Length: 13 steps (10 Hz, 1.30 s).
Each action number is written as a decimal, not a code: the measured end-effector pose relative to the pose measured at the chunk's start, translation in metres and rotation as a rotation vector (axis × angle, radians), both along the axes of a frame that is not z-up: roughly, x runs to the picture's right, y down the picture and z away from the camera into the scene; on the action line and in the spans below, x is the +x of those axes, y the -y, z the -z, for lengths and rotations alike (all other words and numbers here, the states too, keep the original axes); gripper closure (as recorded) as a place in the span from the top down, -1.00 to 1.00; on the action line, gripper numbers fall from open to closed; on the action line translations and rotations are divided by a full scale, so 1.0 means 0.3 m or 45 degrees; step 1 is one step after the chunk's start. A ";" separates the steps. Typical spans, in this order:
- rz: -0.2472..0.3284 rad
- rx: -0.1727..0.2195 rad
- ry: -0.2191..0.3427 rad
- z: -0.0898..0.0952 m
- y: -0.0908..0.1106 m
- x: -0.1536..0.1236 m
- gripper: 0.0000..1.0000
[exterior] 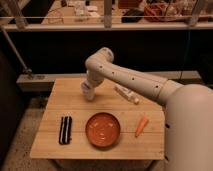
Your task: Place the white sponge in the ceramic cup
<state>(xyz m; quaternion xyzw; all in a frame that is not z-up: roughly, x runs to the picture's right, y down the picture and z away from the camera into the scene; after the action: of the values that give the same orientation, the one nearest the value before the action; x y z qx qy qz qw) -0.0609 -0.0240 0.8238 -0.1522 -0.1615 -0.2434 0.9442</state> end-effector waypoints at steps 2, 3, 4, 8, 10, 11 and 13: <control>-0.002 0.003 0.003 -0.002 0.004 0.000 -0.93; 0.002 0.006 0.007 -0.004 0.006 0.000 -0.93; 0.005 0.007 0.009 -0.004 0.007 -0.001 -0.93; 0.010 0.013 0.016 -0.005 0.012 -0.005 -0.69; 0.012 0.016 0.019 -0.007 0.014 -0.011 -0.56; 0.014 0.019 0.021 -0.007 0.016 -0.012 -0.56; 0.015 0.022 0.023 -0.007 0.016 -0.014 -0.40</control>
<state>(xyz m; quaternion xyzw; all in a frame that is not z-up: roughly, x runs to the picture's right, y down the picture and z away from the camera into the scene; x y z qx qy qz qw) -0.0652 -0.0289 0.8259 -0.1429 -0.1671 -0.2516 0.9425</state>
